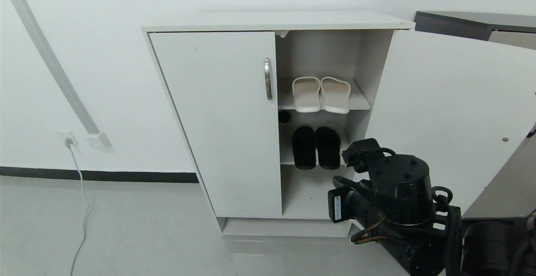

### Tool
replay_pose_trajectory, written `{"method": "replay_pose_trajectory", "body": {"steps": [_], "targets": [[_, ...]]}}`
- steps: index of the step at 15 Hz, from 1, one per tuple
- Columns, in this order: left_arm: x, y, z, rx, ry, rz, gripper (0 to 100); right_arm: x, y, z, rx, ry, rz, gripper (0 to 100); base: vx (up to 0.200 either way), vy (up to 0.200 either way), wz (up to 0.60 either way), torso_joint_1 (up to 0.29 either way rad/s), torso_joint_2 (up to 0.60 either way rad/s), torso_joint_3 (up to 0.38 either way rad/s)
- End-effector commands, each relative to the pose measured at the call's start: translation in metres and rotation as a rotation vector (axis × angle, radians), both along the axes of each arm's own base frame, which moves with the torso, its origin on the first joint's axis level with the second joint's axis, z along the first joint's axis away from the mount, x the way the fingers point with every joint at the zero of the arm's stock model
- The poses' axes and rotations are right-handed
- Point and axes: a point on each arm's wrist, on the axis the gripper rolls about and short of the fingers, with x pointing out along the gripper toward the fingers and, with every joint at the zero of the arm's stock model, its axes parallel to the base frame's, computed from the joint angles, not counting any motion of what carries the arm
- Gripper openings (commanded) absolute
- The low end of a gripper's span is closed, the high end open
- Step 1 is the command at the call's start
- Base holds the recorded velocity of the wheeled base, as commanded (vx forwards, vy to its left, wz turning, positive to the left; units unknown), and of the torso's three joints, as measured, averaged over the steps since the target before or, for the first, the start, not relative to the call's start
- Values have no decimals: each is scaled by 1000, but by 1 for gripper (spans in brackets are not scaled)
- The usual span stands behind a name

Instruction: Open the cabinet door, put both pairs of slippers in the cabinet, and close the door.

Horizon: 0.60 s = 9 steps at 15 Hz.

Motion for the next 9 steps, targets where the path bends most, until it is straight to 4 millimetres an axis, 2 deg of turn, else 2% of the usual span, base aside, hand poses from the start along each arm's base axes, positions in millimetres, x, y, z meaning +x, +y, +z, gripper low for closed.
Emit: {"method": "replay_pose_trajectory", "body": {"steps": [1,4,9], "targets": [[0,0,0,1,-1,0,0,0,-1,-2,-8,5,0,0,0,0,0,41,-256,-364],[0,0,0,1,-1,0,0,0,0,-3,-9,6,0,0,0,0,0,41,-535,-365],[0,0,0,0,-4,0,0,0,-1,-3,-10,5,-3,0,0,0,0,116,-467,-350]]}}
